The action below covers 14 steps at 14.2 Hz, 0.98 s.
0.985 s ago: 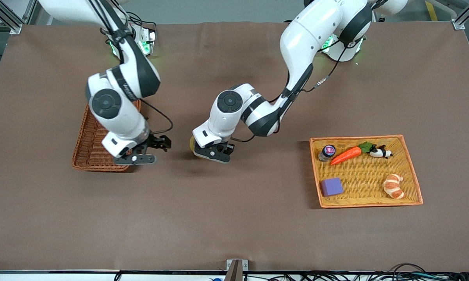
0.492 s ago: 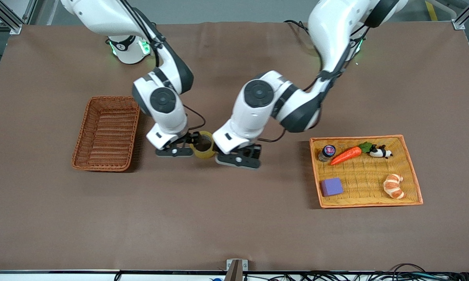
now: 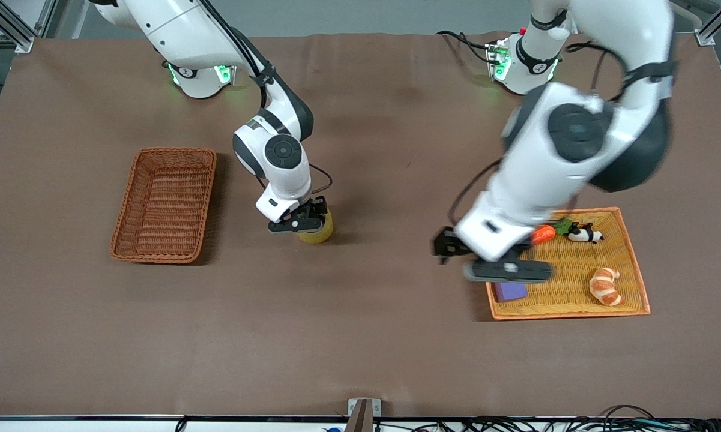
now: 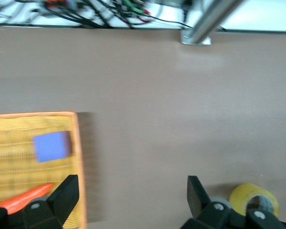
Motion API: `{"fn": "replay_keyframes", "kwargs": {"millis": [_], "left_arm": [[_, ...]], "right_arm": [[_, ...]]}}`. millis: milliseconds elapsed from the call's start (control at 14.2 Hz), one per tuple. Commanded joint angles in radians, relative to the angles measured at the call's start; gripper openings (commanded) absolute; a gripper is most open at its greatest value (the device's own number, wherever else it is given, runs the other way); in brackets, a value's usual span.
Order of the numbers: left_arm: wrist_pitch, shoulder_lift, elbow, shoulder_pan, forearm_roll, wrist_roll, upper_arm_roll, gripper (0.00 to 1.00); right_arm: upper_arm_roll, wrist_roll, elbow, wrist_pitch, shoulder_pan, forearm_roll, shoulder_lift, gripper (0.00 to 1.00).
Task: Move tape to another basket
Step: 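Open the left gripper and withdraw it while the right gripper holds tape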
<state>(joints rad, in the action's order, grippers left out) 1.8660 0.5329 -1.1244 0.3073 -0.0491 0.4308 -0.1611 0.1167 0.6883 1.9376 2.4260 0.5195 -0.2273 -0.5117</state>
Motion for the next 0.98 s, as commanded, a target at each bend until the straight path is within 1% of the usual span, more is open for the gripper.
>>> {"fn": "replay_keyframes", "kwargs": {"millis": [0, 70, 141, 211, 352, 422, 492, 563, 633, 704, 774, 844, 915], "left_arm": [[-0.059, -0.057, -0.045, -0.03, 0.006, 0.002, -0.012, 1.0], [-0.083, -0.065, -0.045, -0.033, 0.0, 0.005, -0.008, 1.0], [-0.096, -0.071, -0.045, -0.057, -0.003, 0.002, -0.005, 1.0], [-0.096, -0.082, -0.045, -0.121, 0.001, -0.001, -0.017, 1.0], [-0.097, -0.091, -0.045, -0.21, 0.006, -0.048, -0.073, 1.0], [-0.097, -0.109, -0.046, -0.224, 0.014, -0.087, -0.072, 1.0], [-0.112, -0.12, -0.046, -0.228, 0.014, -0.095, -0.068, 1.0], [-0.14, -0.142, -0.046, -0.228, 0.012, -0.101, -0.055, 1.0], [-0.155, -0.161, -0.055, -0.218, 0.011, -0.11, -0.026, 1.0], [-0.166, -0.197, -0.072, -0.199, 0.011, -0.118, 0.01, 1.0], [-0.175, -0.227, -0.086, -0.197, 0.014, -0.13, 0.041, 1.0], [-0.189, -0.264, -0.11, -0.204, 0.015, -0.151, 0.049, 1.0], [-0.197, -0.307, -0.153, -0.212, 0.015, -0.186, 0.051, 1.0]], "right_arm": [[-0.002, 0.019, 0.064, 0.047, -0.001, -0.069, 0.021, 1.0], [-0.002, 0.02, 0.064, 0.053, 0.002, -0.073, 0.018, 1.0], [-0.002, 0.02, 0.066, 0.076, 0.005, -0.073, 0.003, 1.0], [-0.002, 0.02, 0.082, 0.103, 0.007, -0.073, -0.005, 1.0], [-0.002, 0.019, 0.089, 0.117, 0.0, -0.075, -0.007, 0.98], [-0.002, 0.02, 0.087, 0.123, 0.002, -0.075, -0.011, 0.91], [-0.002, 0.023, 0.087, 0.131, 0.002, -0.075, -0.013, 0.86], [-0.002, 0.023, 0.086, 0.137, 0.004, -0.073, -0.017, 0.8], [-0.002, 0.025, 0.084, 0.143, -0.004, -0.073, -0.021, 0.73], [-0.002, 0.037, 0.084, 0.145, -0.004, -0.073, -0.021, 0.56], [-0.002, 0.04, 0.084, 0.146, -0.003, -0.073, -0.025, 0.42], [-0.002, 0.042, 0.084, 0.154, 0.0, -0.073, -0.031, 0.35], [-0.003, 0.048, 0.084, 0.165, 0.0, -0.073, -0.033, 0.34]]}}
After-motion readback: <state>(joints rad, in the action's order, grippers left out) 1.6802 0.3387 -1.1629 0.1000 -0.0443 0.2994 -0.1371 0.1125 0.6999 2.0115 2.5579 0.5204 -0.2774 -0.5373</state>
